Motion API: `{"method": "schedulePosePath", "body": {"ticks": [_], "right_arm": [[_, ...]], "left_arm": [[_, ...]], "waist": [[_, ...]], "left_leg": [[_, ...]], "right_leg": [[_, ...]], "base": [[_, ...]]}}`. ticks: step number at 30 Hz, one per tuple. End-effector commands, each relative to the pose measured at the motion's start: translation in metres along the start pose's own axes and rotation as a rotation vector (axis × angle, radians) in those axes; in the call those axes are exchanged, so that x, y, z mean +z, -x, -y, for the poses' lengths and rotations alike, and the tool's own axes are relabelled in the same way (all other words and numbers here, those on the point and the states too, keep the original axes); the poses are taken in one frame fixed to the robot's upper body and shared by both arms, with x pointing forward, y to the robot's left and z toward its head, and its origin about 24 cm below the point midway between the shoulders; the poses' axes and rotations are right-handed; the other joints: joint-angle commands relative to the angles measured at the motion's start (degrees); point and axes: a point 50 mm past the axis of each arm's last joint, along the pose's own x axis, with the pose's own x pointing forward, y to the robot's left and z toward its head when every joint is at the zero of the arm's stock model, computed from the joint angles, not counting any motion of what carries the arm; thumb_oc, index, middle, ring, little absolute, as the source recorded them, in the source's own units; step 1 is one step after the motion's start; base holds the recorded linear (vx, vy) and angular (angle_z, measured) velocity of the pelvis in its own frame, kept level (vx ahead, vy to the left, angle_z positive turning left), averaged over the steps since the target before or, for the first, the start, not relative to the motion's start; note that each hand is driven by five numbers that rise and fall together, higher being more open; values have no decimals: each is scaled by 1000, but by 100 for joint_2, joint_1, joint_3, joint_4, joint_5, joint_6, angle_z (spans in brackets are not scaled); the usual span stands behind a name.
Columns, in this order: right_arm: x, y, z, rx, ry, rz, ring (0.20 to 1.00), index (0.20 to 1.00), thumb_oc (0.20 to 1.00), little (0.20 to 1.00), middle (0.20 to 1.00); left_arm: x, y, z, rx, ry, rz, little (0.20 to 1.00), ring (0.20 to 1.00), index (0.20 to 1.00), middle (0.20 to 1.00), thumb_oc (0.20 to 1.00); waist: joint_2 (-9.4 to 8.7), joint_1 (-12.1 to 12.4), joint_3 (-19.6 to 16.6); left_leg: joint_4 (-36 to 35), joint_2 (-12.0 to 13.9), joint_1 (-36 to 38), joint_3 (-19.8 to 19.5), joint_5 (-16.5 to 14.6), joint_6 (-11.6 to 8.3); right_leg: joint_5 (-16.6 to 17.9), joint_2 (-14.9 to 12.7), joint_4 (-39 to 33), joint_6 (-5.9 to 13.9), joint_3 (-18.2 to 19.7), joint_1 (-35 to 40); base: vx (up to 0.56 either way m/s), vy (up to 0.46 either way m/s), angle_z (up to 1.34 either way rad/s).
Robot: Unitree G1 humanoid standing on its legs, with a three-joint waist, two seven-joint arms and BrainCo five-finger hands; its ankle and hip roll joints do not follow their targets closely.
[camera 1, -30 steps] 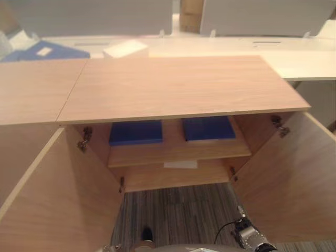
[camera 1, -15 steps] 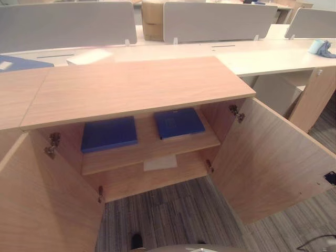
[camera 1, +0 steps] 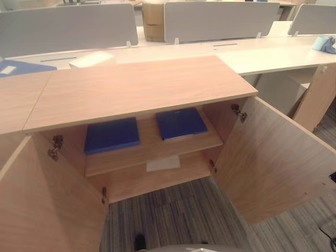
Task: Put the empty folder in the office cabinet
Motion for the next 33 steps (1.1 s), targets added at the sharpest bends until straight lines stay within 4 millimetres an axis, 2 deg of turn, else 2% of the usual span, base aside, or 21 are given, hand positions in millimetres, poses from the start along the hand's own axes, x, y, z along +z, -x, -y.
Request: {"method": "schedulePosePath", "body": {"ticks": [1,2,3,7,12,14,16,17,19,20,22,23,24,27,30,33], "right_arm": [[-18,0,-44,398,-105,-96,1000,1000,1000,1000,1000],[-18,0,-44,398,-105,-96,1000,1000,1000,1000,1000],[-26,2,-58,491,-111,-164,1000,1000,1000,1000,1000],[-32,7,-68,591,-83,-234,1000,1000,1000,1000,1000],[-42,12,-80,709,61,-322,1000,1000,1000,1000,1000],[-51,17,-85,760,90,-415,1000,1000,1000,1000,1000],[-69,29,-90,884,123,-597,1000,1000,1000,1000,1000],[-69,29,-90,884,123,-597,1000,1000,1000,1000,1000],[-96,51,-90,999,168,-851,1000,1000,1000,1000,1000],[-105,59,-88,1031,174,-919,1000,1000,1000,1000,1000],[-144,101,-76,1140,187,-1254,1000,1000,1000,1000,1000],[-144,101,-76,1140,187,-1254,1000,1000,1000,1000,1000],[-153,113,-71,1179,200,-1346,1000,1000,1000,1000,1000],[-185,168,-46,1216,134,-1705,1000,1000,1000,1000,1000],[-199,210,-27,1240,48,-1960,1000,1000,1000,1000,1000],[-207,242,-20,1204,-44,-2099,1000,1000,1000,1000,1000]], "left_arm": [[9,1,-5,32,-43,38,1000,1000,1000,1000,1000],[9,1,-5,32,-43,38,1000,1000,1000,1000,1000],[10,2,-2,28,-59,48,1000,1000,1000,1000,1000],[10,2,-4,29,-80,57,1000,1000,1000,1000,1000],[1,0,-12,38,-104,61,1000,1000,1000,1000,1000],[-2,-1,-13,45,-111,59,1000,1000,1000,1000,1000],[-6,-2,-17,52,-122,57,1000,1000,1000,1000,1000],[-6,-2,-17,52,-122,57,1000,1000,1000,1000,1000],[-10,-3,-19,58,-134,56,1000,1000,1000,1000,1000],[-11,-3,-21,60,-137,56,1000,1000,1000,1000,1000],[-15,-4,-26,63,-152,56,1000,1000,1000,1000,1000],[-15,-4,-26,63,-152,56,1000,1000,1000,1000,1000],[-16,-4,-27,62,-154,56,1000,1000,1000,1000,1000],[-18,-4,-29,49,-155,63,1000,1000,1000,1000,1000],[-16,-4,-29,35,-145,69,1000,1000,1000,1000,1000],[-14,-4,-27,24,-137,72,1000,1000,1000,1000,1000]], "waist": [[-83,75,204],[-83,75,204],[-67,145,177],[-75,216,124],[-102,303,101],[-118,328,101],[-142,366,105],[-142,366,105],[-168,396,115],[-179,400,114],[-213,424,125],[-213,424,125],[-218,433,131],[-225,460,152],[-203,475,199],[-188,482,241]], "left_leg": [[-51,-691,582,310,-1257,532],[-51,-691,582,310,-1257,532],[-51,-703,596,258,-1239,521],[-51,-720,568,179,-1206,501],[-51,-749,561,109,-1202,499],[-51,-759,564,87,-1205,501],[-51,-764,566,62,-1198,502],[-51,-764,566,62,-1198,502],[-51,-768,564,45,-1184,506],[-51,-770,564,40,-1177,506],[-51,-773,566,32,-1160,515],[-51,-773,566,32,-1160,515],[-51,-773,568,35,-1154,522],[-51,-771,560,39,-1129,549],[-51,-769,534,37,-1102,566],[-51,-776,513,-5,-1097,576]], "right_leg": [[-81,372,18,-70,-82,-164],[-81,372,18,-70,-82,-164],[-89,372,18,-68,-133,-137],[-84,373,18,-58,-202,-147],[-90,351,18,-48,-292,-133],[-95,345,18,-48,-316,-122],[-98,333,18,-51,-351,-109],[-98,333,18,-51,-351,-109],[-100,320,18,-52,-378,-99],[-102,318,18,-52,-385,-95],[-100,300,18,-46,-410,-89],[-100,300,18,-46,-410,-89],[-99,297,18,-45,-413,-86],[-94,283,18,-39,-433,-94],[-89,275,18,-35,-446,-111],[-95,272,18,-25,-463,-122]], "base": [[0,0,0],[50,6,-4],[32,-4,-6],[18,-10,-6],[9,-2,4],[12,-1,13],[6,0,2],[6,1,-5],[6,1,-8],[6,2,-8],[5,2,3],[15,5,9],[17,5,3],[12,2,-10],[1,4,29],[-7,5,71]]}}
